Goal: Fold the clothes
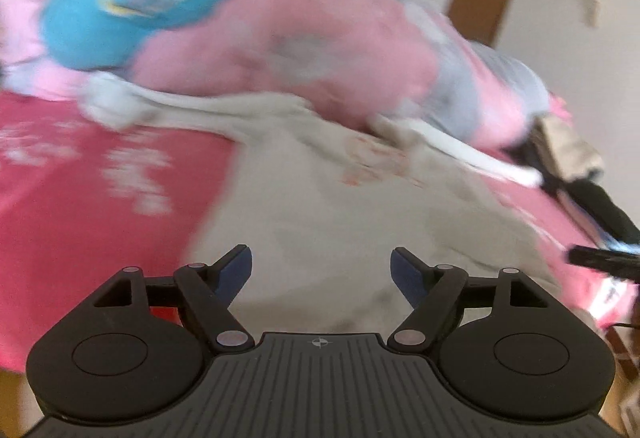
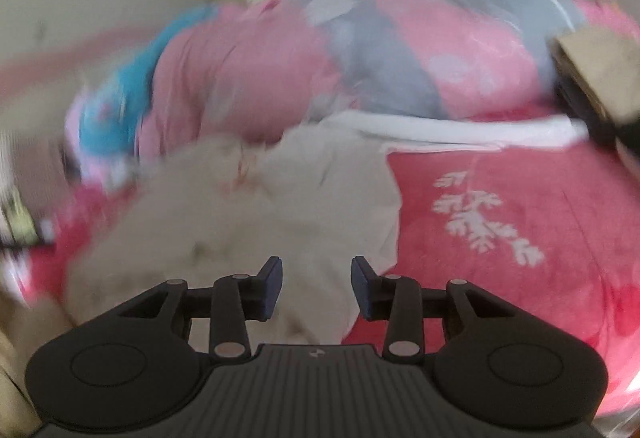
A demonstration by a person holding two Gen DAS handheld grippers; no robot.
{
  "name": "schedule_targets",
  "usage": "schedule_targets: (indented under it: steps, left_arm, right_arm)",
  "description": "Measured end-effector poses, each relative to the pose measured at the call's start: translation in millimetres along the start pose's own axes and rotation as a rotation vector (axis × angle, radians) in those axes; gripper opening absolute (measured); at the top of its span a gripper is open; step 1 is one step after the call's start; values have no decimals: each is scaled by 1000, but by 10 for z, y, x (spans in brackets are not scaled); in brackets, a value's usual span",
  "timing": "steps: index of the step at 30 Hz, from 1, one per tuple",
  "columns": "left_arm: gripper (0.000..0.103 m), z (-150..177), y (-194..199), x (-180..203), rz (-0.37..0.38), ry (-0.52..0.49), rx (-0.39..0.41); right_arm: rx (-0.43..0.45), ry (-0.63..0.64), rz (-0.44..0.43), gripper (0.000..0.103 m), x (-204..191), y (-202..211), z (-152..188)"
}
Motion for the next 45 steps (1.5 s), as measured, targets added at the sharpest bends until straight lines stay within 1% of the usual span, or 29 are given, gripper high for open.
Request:
schedule_targets:
  steps: [2, 4, 7, 9, 10, 11, 12, 13, 15, 17, 22, 25, 27, 29, 30, 33, 34, 35, 37, 39, 41, 43, 44, 45]
  left_arm:
    - [77, 54, -127, 272, 57, -35, -13]
    - [77, 90, -223, 526, 73, -77, -16]
    - [77, 107, -326, 734, 93, -110, -27]
    - [77, 130, -365, 828, 96, -131, -34]
    - [77, 150, -360, 847, 95, -142, -38]
    - [77, 176, -358, 867, 92, -156, -41]
    - [77, 204, -355, 887, 94, -168, -46]
    - [77, 232, -350, 906, 98, -179, -51]
    - [77, 281, -331, 951, 112, -193, -65]
    - [77, 313, -347, 1033, 148, -193, -80]
    - [77, 352, -397, 1317, 231, -218, -88]
    - [77, 406, -422, 1424, 261, -242, -110]
    - [77, 447, -425, 1431, 268, -252, -129]
    - [77, 488, -428, 1437, 275, -262, -149]
    - [77, 508, -429, 1441, 279, -267, -159]
    - [77, 548, -394, 1352, 273, -252, -185]
    - [77, 547, -378, 1321, 274, -242, -188]
    - [77, 544, -362, 1291, 276, -231, -190]
    - [77, 509, -326, 1227, 268, -214, -184]
    - [77, 450, -288, 1155, 255, -193, -170]
    - [77, 377, -253, 1057, 237, -166, -154]
    - [77, 301, -220, 907, 199, -138, -136]
    - [77, 266, -201, 820, 173, -124, -125]
    - [77, 240, -185, 728, 146, -110, -116]
  right_arm:
    - [-9, 121, 36, 39, -159, -74, 88]
    - [-19, 226, 63, 39, -291, -129, 152]
    - [-33, 385, 102, 38, -490, -210, 244]
    - [-67, 457, 124, 37, -497, -341, 334]
    - [-60, 439, 126, 24, -467, -323, 347]
    - [-54, 421, 128, 15, -438, -305, 360]
    - [-47, 402, 129, 7, -408, -286, 372]
    - [-41, 384, 131, 3, -378, -268, 385]
    - [-28, 347, 134, 3, -319, -231, 411]
    - [33, 213, 129, 2, -181, -47, 352]
    - [124, -197, 71, 2, 287, 373, 528]
    - [177, -443, 36, 2, 566, 625, 629]
    - [164, -571, 16, 2, 677, 675, 839]
    - [137, -647, 28, 2, 753, 691, 1058]
    - [121, -673, 41, 0, 784, 711, 1156]
    - [143, -724, 103, 0, 919, 862, 1295]
    - [168, -760, 101, 0, 976, 928, 1302]
    - [182, -767, 109, 0, 1024, 974, 1278]
    - [196, -732, 110, 1, 1059, 995, 1160]
    - [200, -693, 59, 2, 1024, 885, 978]
    - [190, -652, 5, 7, 987, 724, 813]
    - [155, -593, -27, 24, 967, 476, 643]
    - [124, -566, -36, 29, 972, 341, 581]
    - [93, -539, -45, 36, 977, 207, 520]
Point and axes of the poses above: each gripper's, at about its wrist camera, not at the fingertips, and y roughly against the way its jaws point, x to its right, z to its underside, the point moved 6 cm from there along -y, roughly the way its jaws point, and after that the axes turned 12 degrees about -z, right-handed, at the moved point
